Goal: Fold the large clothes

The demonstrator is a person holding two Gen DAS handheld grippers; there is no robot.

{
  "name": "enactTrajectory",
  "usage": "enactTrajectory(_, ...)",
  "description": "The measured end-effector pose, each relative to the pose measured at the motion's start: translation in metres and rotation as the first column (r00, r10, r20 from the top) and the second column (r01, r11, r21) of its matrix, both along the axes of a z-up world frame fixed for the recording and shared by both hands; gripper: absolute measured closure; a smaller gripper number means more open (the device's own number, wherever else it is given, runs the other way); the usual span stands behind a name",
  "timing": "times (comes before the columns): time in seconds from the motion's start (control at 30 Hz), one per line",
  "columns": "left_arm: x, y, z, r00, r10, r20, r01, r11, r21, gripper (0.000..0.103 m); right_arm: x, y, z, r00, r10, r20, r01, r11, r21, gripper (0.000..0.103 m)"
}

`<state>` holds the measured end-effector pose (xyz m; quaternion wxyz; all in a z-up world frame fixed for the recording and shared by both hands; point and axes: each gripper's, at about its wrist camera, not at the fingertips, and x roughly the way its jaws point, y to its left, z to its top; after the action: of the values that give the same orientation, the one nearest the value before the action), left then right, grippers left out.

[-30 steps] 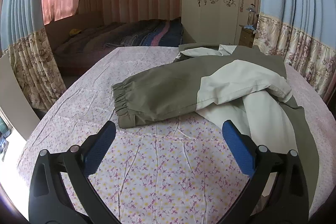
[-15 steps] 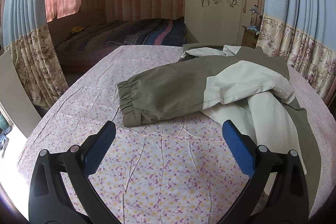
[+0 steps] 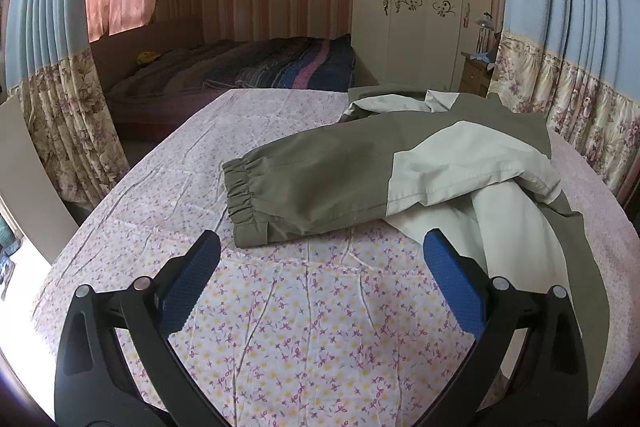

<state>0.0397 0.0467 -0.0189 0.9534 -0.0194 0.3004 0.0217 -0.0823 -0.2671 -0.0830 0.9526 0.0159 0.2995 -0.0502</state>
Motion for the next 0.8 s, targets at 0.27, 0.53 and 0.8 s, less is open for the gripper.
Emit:
enactTrajectory(0.27,0.005,0.0,0.0,1.0,-0.006,0.002,0.006,1.0,-0.001,0.003,0.007,0.007,-0.001,1.0,0.013,0.001,-0.013,1.0,0.008,0.002)
enactTrajectory(0.53,0.018,-0.009,0.006,0.999,-0.035,0.017,0.034,0.999,0.022,0.003,0.026,0.026,0.007,0.998,0.051,0.021,-0.051,0.999,0.004,0.002)
enactTrajectory(0.8,0.041,-0.011,0.02,0.998,-0.053,0.046,0.052,0.998,0.032,0.003,0.073,0.044,0.011,0.993,0.117,-0.025,-0.114,0.99,0.083,0.002)
